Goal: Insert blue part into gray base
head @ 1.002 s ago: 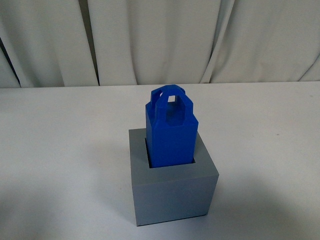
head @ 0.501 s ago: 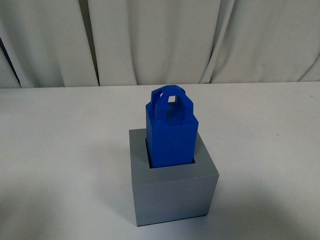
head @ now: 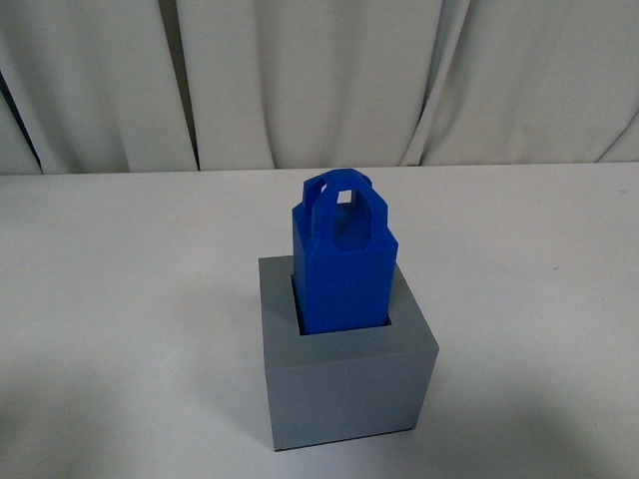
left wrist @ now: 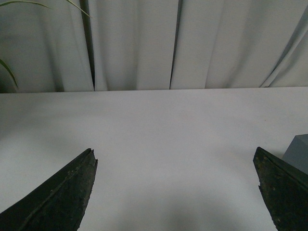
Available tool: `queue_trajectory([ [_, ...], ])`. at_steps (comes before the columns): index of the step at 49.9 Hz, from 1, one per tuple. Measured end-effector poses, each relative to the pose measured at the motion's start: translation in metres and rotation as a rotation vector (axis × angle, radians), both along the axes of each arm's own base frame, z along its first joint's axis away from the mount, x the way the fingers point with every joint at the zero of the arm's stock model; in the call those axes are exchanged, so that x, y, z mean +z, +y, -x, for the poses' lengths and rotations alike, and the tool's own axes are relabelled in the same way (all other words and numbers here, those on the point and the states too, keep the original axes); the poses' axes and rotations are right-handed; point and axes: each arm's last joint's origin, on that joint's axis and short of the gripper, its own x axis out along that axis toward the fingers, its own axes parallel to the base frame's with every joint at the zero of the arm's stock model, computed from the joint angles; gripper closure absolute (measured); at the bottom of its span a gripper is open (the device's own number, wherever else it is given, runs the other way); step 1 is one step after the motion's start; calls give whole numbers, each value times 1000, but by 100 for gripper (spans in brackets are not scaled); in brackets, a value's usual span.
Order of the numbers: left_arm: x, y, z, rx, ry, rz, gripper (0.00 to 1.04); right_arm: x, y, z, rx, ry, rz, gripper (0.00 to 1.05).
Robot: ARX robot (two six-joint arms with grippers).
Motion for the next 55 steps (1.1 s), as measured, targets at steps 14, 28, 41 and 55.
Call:
queue_trajectory([
  [14,0,0,0,0,0,0,6,1,0,4,0,-28,0,96],
  [28,0,0,0,0,0,0,6,1,0,4,0,-28,0,39],
  [41,0,0,0,0,0,0,6,1,0,4,0,-28,-1,6],
  [55,0,0,0,0,0,0,6,1,0,4,0,-28,-1,7],
])
